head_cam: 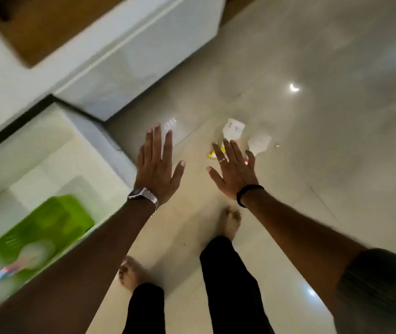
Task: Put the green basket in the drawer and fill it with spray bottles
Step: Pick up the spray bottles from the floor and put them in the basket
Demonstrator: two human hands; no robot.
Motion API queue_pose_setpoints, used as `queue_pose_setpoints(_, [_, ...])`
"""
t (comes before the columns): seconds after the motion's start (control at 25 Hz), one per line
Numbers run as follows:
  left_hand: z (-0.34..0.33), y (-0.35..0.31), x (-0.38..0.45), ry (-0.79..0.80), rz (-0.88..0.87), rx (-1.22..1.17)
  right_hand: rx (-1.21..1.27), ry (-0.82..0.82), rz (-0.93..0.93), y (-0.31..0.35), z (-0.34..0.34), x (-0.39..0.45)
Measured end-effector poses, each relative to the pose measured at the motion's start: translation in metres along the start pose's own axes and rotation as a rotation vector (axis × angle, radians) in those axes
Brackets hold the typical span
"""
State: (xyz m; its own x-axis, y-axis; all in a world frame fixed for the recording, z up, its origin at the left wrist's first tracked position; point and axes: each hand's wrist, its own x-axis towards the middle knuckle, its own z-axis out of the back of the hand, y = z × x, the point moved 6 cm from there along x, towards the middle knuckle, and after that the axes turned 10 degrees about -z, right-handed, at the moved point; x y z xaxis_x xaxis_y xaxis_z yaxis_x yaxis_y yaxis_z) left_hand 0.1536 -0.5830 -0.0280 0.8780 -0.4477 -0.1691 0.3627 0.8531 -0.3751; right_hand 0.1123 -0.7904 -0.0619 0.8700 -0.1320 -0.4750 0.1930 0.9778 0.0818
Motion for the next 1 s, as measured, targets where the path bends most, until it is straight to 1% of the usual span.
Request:
queue_pose_setpoints(0.12, [-0.084,-0.082,0.082,0.066,-0.081,-0.035,0.026,0.048,-0.208,-0.132,-0.046,0.047])
queue_pose_setpoints(0.2, [-0.151,-0.117,0.122,0.133,-0.065,-0.11,0.054,0.109,-0.328,-0.198,-0.091,0.075])
queue_pose_setpoints(0.24, [-0.184,-0.126,0.136,0.177,-0.035,-0.154,0.085,0.128,-0.382,-0.221,-0.112,0.087])
queue_pose_setpoints(0.32, [-0.25,-0.137,0.159,0.279,0.02,-0.225,0.193,0.153,-0.495,-0.253,-0.152,0.109])
queue_pose_setpoints(0.4, [-0.315,-0.142,0.176,0.395,0.057,-0.241,0.312,0.184,-0.576,-0.274,-0.194,0.132])
queue_pose_setpoints(0.48, [-0.368,-0.142,0.189,0.514,0.093,-0.263,0.464,0.204,-0.61,-0.282,-0.23,0.154])
queue_pose_setpoints(0.56, [-0.403,-0.141,0.204,0.582,0.183,-0.433,0.717,0.171,-0.594,-0.281,-0.254,0.178])
queue_pose_setpoints(0.64, [-0.42,-0.145,0.22,0.55,0.281,-0.674,1.01,0.124,-0.537,-0.273,-0.263,0.193])
queue_pose_setpoints(0.72, [-0.426,-0.149,0.227,0.487,0.358,-0.82,1.176,0.119,-0.522,-0.263,-0.269,0.196])
queue_pose_setpoints(0.8, [-0.415,-0.152,0.222,0.443,0.392,-0.835,1.231,0.104,-0.568,-0.253,-0.266,0.184])
queue_pose_setpoints(0.88, [-0.39,-0.15,0.199,0.413,0.4,-0.777,1.234,0.124,-0.605,-0.239,-0.254,0.156])
queue_pose_setpoints(1.0, [-0.34,-0.141,0.151,0.427,0.486,-0.744,1.127,0.228,-0.518,-0.212,-0.224,0.102])
